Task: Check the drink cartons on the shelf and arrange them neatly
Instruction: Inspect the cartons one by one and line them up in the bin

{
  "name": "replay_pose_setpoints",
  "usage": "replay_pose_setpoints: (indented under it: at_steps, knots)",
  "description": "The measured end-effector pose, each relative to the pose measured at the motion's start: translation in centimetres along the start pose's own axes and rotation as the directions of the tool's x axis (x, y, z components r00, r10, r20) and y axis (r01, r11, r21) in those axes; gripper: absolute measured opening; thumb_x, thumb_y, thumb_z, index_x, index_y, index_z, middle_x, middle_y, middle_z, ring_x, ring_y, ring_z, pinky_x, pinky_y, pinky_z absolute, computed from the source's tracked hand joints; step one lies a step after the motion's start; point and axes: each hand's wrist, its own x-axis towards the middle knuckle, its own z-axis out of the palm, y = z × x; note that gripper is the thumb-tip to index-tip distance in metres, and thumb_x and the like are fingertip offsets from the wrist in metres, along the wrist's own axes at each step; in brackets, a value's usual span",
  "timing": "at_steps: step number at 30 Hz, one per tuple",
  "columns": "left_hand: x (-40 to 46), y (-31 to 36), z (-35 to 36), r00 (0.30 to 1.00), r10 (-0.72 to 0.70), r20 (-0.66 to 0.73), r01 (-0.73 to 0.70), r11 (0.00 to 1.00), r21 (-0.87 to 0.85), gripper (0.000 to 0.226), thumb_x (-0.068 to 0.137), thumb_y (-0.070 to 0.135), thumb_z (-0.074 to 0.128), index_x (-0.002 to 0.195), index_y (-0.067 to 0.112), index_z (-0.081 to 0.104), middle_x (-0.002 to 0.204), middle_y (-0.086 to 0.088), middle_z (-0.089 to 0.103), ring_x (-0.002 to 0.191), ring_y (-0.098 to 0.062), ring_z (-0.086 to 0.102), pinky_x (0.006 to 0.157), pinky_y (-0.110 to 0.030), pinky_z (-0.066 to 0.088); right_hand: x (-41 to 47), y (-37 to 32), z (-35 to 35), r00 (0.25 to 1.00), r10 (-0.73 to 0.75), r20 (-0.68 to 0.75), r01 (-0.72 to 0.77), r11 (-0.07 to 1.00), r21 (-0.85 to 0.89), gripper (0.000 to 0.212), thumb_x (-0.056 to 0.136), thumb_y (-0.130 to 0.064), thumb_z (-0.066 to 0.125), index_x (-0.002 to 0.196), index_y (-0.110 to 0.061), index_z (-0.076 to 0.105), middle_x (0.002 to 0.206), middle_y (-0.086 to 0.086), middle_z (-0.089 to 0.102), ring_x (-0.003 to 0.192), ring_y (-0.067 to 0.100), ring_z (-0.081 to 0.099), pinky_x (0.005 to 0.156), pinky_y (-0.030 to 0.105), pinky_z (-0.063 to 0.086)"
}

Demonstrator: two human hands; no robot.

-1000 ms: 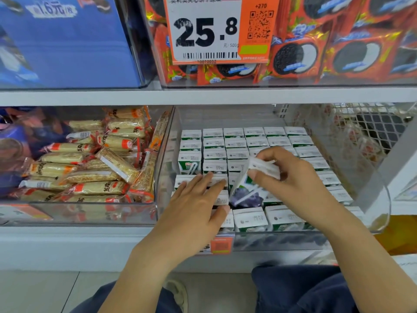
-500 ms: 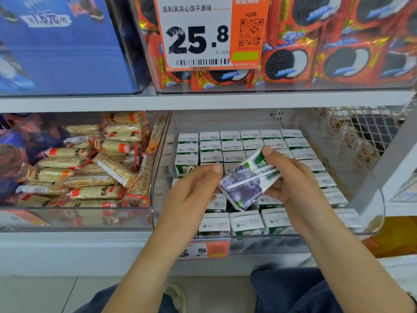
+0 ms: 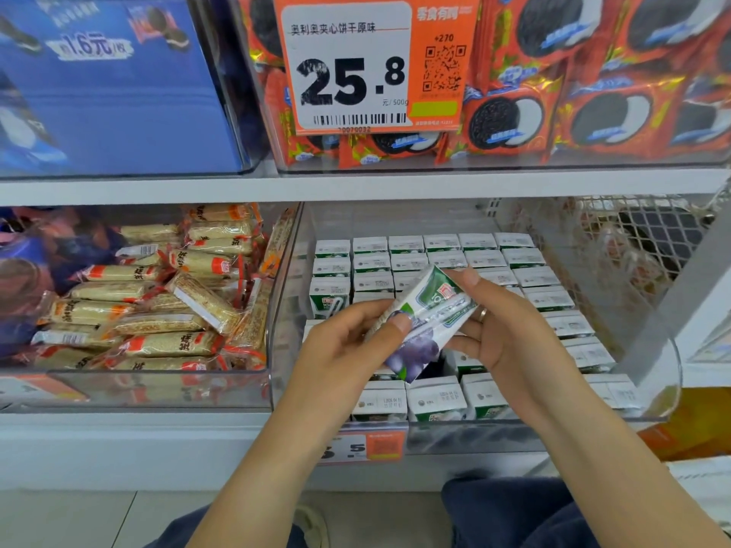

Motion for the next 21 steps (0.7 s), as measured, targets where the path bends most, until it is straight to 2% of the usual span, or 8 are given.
replay_pose_setpoints:
  at_steps: [3, 5, 10, 12, 15, 19, 21]
  knots:
    - [0.0, 0.0, 0.2, 1.000, 0.026, 0.010, -0.026, 0.999, 0.024, 0.032, 0.077, 0.028, 0.064, 0.108, 0.020, 0.067, 0.082, 0.002, 0.073, 0.065, -0.008, 0.063, 0.067, -0.013, 0.050, -0.1, -0.1, 0.0, 0.999, -0.041, 0.021, 0.041, 0.999, -0.005, 0.041, 0.066, -0.036, 0.071, 0.105, -0.023, 0.073, 0.101, 0.005, 0.072, 0.089, 0.015, 0.067, 0.071, 0.022, 0.054]
    - [-0.1, -0.2, 0.4, 0.999, 0.047, 0.006, -0.047, 0.998, 0.033, 0.033, 0.074, 0.028, 0.066, 0.107, 0.023, 0.066, 0.094, 0.002, 0.074, 0.067, -0.009, 0.065, 0.069, -0.017, 0.052, -0.2, -0.1, 0.0, 0.998, -0.066, 0.019, 0.066, 0.998, -0.004, 0.046, 0.062, -0.035, 0.071, 0.106, -0.021, 0.071, 0.105, 0.005, 0.071, 0.091, 0.015, 0.067, 0.071, 0.021, 0.052]
    - [0.0, -0.5, 0.4, 0.993, 0.108, -0.051, -0.103, 0.990, 0.093, 0.036, 0.070, 0.031, 0.070, 0.106, 0.032, 0.065, 0.102, 0.012, 0.073, 0.092, -0.007, 0.068, 0.075, -0.019, 0.053, -0.3, 0.0, 0.0, 0.991, -0.123, 0.043, 0.124, 0.992, -0.017, 0.052, 0.065, -0.036, 0.069, 0.114, -0.021, 0.067, 0.114, 0.003, 0.069, 0.102, 0.016, 0.066, 0.082, 0.025, 0.054]
    - [0.1, -0.6, 0.4, 0.984, 0.156, -0.088, -0.143, 0.980, 0.136, 0.035, 0.073, 0.028, 0.073, 0.106, 0.034, 0.065, 0.103, 0.012, 0.072, 0.097, -0.008, 0.067, 0.078, -0.023, 0.055, -0.4, 0.0, 0.1, 0.988, -0.138, 0.062, 0.139, 0.990, -0.012, 0.051, 0.068, -0.035, 0.067, 0.117, -0.024, 0.066, 0.117, 0.000, 0.068, 0.105, 0.016, 0.065, 0.087, 0.026, 0.054]
    - [0.0, -0.7, 0.5, 0.963, 0.237, -0.131, -0.209, 0.958, 0.195, 0.035, 0.076, 0.027, 0.076, 0.108, 0.035, 0.065, 0.105, 0.014, 0.071, 0.101, -0.007, 0.065, 0.082, -0.029, 0.056, -0.4, 0.2, 0.4, 0.991, -0.128, 0.039, 0.129, 0.992, -0.017, 0.056, 0.067, -0.036, 0.068, 0.122, -0.029, 0.061, 0.119, 0.000, 0.067, 0.105, 0.016, 0.066, 0.084, 0.026, 0.055]
    - [-0.2, -0.9, 0.8, 0.909, 0.381, -0.167, -0.280, 0.857, 0.432, 0.041, 0.074, 0.031, 0.077, 0.110, 0.043, 0.062, 0.105, 0.020, 0.067, 0.102, 0.002, 0.061, 0.085, -0.016, 0.050, -0.4, 1.0, 1.5, 0.995, -0.094, -0.044, 0.092, 0.995, -0.050, 0.060, 0.064, -0.029, 0.071, 0.122, -0.024, 0.055, 0.112, 0.005, 0.068, 0.095, 0.012, 0.068, 0.074, 0.020, 0.055]
    - [-0.3, -1.0, 1.1, 0.881, 0.451, -0.146, -0.311, 0.782, 0.540, 0.044, 0.073, 0.031, 0.075, 0.111, 0.043, 0.059, 0.107, 0.022, 0.064, 0.103, 0.007, 0.058, 0.085, -0.010, 0.045, -0.3, 1.3, 1.7, 0.993, -0.086, -0.085, 0.082, 0.995, -0.052, 0.054, 0.070, -0.019, 0.073, 0.121, -0.021, 0.054, 0.109, 0.007, 0.067, 0.089, 0.009, 0.068, 0.068, 0.017, 0.054]
